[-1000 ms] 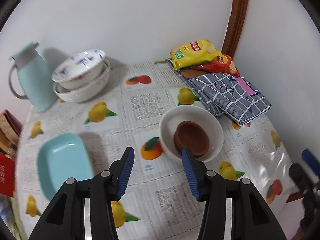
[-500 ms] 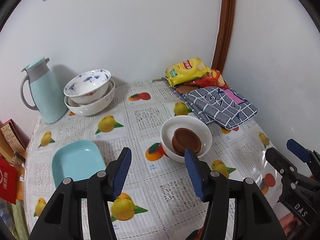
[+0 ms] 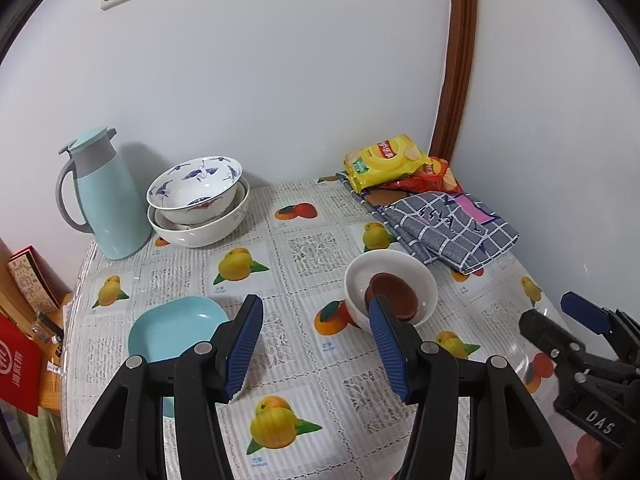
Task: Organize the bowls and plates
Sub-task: 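Open the left gripper and lift both grippers away from the white bowl, then move both grippers to the white bowl rim and close them on it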
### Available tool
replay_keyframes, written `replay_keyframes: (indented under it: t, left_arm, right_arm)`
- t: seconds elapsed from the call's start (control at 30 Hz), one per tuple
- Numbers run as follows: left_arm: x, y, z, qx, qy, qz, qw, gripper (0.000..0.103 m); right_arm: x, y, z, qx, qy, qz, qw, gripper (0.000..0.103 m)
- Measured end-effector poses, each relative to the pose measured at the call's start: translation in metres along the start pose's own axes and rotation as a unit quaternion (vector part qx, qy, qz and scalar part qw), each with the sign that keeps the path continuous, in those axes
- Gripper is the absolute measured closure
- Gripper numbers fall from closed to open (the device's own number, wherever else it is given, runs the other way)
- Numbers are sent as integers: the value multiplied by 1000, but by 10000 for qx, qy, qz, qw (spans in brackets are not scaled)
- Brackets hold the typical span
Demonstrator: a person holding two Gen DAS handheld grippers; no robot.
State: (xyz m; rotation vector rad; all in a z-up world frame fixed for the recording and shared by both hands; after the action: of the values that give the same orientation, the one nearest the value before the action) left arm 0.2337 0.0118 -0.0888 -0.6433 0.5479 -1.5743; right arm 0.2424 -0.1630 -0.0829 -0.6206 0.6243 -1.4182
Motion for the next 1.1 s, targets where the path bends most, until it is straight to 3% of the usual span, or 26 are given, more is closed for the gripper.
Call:
replay_keyframes:
  t: [0.3,0.73,1.0,1.1]
  left_arm:
    - [-13,11,4,-34,-12,168,9999,47]
    - [-33,46,13,-144,-169,368,9991,47]
    - [-39,83,8,-473,-403,217,9978,47]
    - [-36,102,3,-703,-509,4,9962,47]
  right_arm:
    - [1,11,13,-11,-99,-177,9998,30]
    - [2,58,23,-125,-120,-60,9998,30]
    - [15,91,23,-263,-131,-203,9994,30]
    - [22,108,20,-422,-47,-224,9988,30]
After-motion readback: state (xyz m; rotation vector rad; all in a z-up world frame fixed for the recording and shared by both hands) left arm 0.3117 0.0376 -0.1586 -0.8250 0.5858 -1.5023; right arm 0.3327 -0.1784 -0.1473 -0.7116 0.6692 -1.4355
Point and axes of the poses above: each gripper's, at about its wrist camera, not at the fingertips, and y roughly the way its jaws point, x to its right, z to its top, the point moved 7 cm from there along y, roughly the way its jaws point, and after that the axes turned 4 degrees about -z, right-handed, at the moved point
